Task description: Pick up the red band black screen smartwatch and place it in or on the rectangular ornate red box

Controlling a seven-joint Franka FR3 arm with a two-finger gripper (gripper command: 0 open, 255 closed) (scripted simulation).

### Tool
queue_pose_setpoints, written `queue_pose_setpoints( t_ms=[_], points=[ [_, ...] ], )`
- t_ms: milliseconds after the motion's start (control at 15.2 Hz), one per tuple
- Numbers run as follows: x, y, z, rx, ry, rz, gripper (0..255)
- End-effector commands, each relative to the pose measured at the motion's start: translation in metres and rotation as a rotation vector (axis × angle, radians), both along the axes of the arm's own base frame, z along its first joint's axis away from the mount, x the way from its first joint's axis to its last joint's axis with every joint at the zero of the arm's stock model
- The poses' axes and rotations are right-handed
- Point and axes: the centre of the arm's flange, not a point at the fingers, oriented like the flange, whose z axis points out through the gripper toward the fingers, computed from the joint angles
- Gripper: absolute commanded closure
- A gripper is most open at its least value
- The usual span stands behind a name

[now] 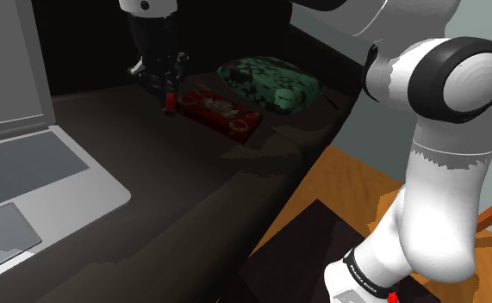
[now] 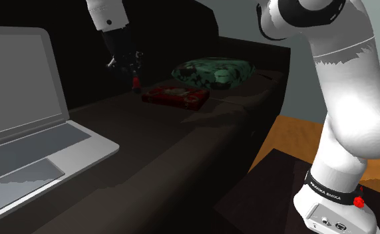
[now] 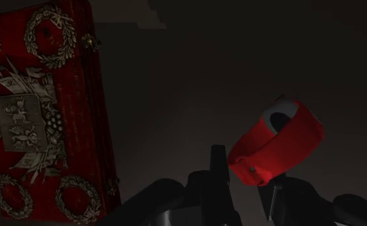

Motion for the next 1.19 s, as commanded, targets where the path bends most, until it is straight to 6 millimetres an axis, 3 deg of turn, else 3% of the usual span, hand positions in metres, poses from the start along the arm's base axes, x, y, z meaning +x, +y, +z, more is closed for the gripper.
queue_pose_setpoints(
  t_ms=[0, 1122],
  points=[
    [0.009, -0.026, -0.001, 0.0, 0.0, 0.001, 255],
    [0.091, -0.235, -0.002, 0.0, 0.0, 0.001, 255]
  ],
)
